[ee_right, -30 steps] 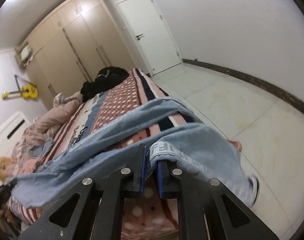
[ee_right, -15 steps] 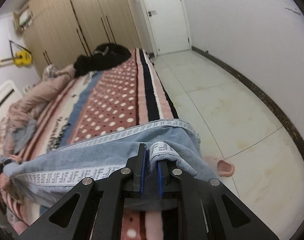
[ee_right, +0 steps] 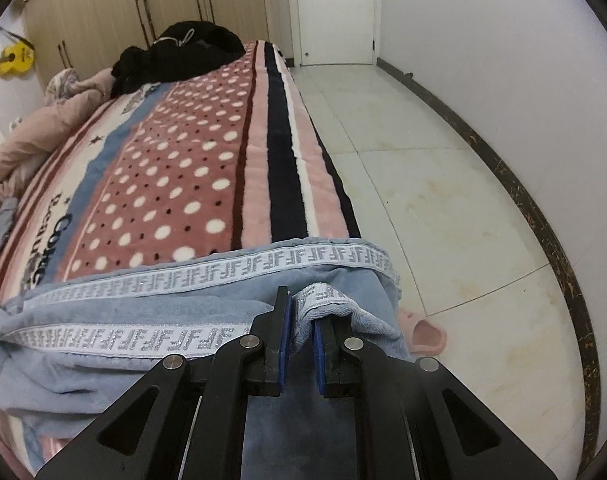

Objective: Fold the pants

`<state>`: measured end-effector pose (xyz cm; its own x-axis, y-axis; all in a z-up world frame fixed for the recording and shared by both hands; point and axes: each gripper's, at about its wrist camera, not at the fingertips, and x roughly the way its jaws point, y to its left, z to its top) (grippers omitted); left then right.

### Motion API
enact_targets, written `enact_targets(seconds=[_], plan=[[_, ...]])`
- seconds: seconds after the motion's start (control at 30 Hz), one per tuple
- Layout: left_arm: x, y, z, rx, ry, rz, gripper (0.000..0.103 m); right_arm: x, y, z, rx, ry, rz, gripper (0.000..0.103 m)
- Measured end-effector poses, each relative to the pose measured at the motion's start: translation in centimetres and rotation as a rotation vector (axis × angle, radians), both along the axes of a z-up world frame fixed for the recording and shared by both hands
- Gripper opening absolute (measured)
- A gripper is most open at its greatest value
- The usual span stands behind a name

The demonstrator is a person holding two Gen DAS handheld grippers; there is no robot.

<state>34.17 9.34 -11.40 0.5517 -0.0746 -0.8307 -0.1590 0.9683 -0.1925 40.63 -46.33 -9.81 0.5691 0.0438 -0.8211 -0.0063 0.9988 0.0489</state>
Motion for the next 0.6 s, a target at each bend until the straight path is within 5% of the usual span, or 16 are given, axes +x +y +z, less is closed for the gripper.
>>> enact_targets(seconds=[0.13,0.2,0.27,0.37,0.6], plan=[[-1.1,0.1,1.0,-0.022,-0.018,-0.051,0.046,0.1,0.2,-0.5,0.016,0.015,0.019,0.010],[-1.9,0.6,1.9,-0.071,-0.029,-0.063,0.064,-0.4,0.3,-0.2,0.045,0.017,0.045,0.035],[-3.4,0.9,3.5,-0.043,-0.100,-0.051,0.088,-1.4,0.8,0.6,0.053,0.001,0.072,0.044],[-5.3,0.9,5.8,-0.013,-0.177,-0.096,0.088,-3.3,2.1,2.2,0.045,-0.029,0.114,0.048],[-7.3,-2.6,7.1,-0.066,-0.186,-0.217,0.088,-7.7,8.3,5.0,0.068,-0.096,0.295,0.050]])
